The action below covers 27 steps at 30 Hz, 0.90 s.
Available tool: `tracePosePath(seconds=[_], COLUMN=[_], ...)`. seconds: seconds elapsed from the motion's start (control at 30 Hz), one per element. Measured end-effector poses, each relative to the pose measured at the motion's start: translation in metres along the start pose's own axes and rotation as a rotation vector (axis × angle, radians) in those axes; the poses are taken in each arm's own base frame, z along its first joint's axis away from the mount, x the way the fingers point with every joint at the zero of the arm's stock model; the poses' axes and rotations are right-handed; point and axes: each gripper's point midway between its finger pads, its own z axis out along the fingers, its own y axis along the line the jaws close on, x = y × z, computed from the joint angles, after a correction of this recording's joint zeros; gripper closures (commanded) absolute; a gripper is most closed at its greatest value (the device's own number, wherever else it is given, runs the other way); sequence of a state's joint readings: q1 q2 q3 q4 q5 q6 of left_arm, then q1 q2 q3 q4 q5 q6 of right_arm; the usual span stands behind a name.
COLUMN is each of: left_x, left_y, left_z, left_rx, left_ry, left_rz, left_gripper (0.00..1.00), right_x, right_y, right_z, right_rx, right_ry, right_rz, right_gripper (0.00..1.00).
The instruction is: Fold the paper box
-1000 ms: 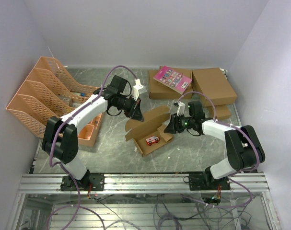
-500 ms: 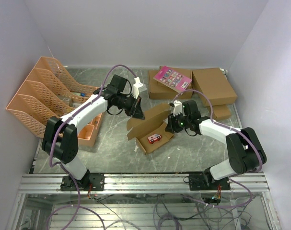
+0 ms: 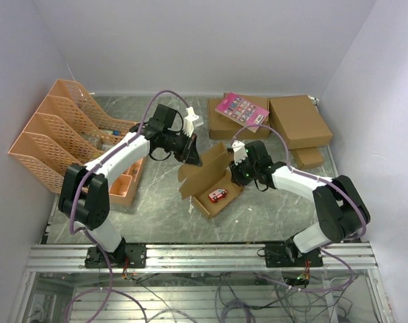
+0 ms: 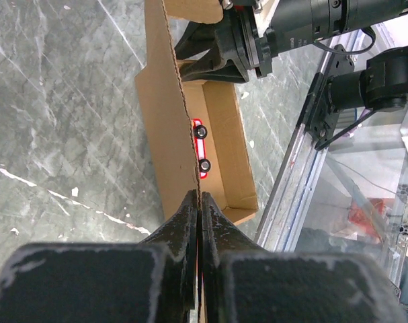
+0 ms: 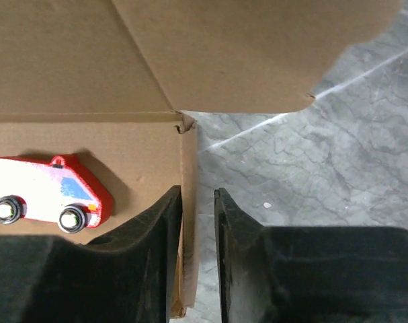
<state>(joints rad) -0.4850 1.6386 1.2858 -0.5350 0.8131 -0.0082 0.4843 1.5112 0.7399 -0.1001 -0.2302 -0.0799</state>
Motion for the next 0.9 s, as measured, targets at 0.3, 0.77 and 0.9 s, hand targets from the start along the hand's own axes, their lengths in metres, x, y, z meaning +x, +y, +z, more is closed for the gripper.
tracePosePath(seconds=[0.3,0.77,0.9], left_x=[-0.001,0.003,0.003], left_y=[0.001,0.007,0.008], left_z=[0.000,0.000,0.001], left_rx=[-0.010,-0.031,-0.032], left_ry=[-0.002,0.001,0.002], left_rz=[-0.006,-0.016,-0.016], left_gripper=[0.91,0.91,0.91], right_x=[0.001,0.006,0.003], right_y=[0.001,-0.004,-0.008], right_z=[0.003,0.012,0.011], right_rx=[0.033,0.135,0.178], right_ry=[0.018,0.072,0.077], right_rz=[-0.090,-0.189,-0.231], right_gripper=[0.71,0.94,0.75])
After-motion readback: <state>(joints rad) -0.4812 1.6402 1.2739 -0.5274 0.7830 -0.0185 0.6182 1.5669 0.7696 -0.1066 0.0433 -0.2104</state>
